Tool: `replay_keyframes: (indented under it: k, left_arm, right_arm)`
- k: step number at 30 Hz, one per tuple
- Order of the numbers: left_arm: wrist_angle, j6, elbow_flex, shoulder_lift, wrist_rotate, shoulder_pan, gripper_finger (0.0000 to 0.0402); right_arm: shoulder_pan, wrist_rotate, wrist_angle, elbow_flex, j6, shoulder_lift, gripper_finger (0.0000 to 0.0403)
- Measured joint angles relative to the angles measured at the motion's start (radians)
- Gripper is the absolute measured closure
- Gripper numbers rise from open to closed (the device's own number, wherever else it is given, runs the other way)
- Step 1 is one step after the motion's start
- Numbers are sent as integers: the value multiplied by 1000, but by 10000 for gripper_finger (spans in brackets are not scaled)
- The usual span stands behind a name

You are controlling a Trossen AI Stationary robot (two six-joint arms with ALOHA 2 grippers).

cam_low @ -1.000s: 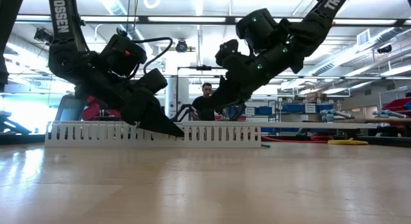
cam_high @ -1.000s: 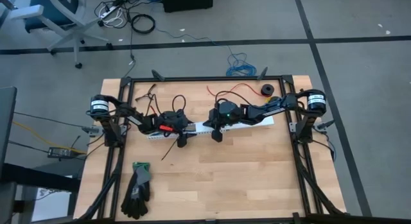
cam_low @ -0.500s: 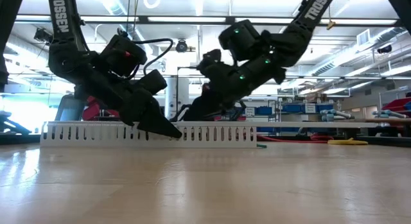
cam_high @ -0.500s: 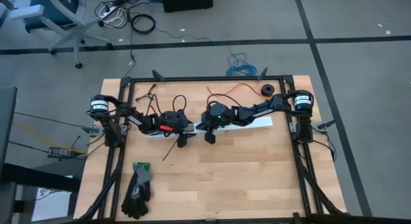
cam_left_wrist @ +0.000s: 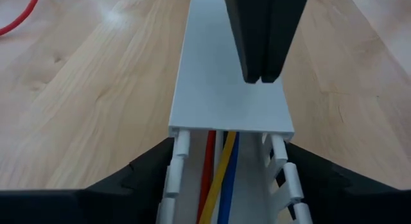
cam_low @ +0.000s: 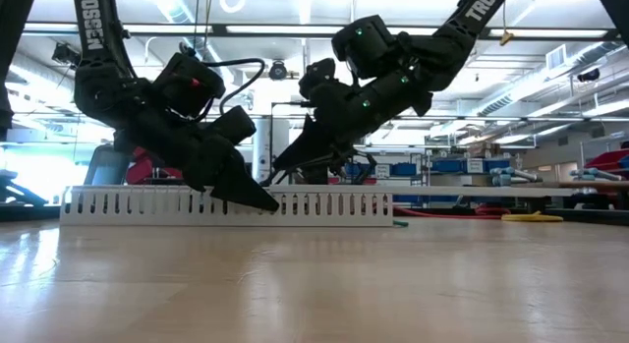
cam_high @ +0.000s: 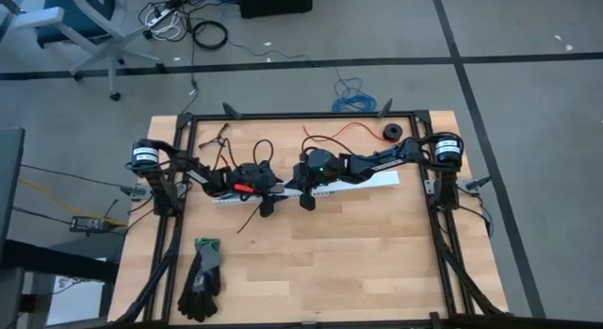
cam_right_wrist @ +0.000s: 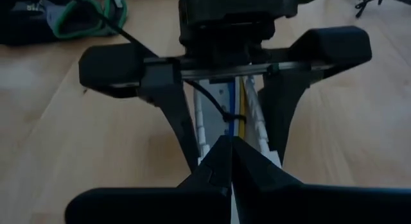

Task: Ziptie cables
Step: Close the cable duct

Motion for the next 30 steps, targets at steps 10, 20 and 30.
replay_keyframes:
  k: [10,20,30]
  left_arm:
    - [-82,11,-2,-42,2,2,147]
    - [-81,-75,-3,-43,3,6,146]
    - [-84,-59,-4,-43,9,7,101]
  right_arm:
    - [0,-5,-7,0,7,-2,403]
    - [0,-8,-5,0,11,-2,403]
    - [0,-35,-5,0,14,-3,403]
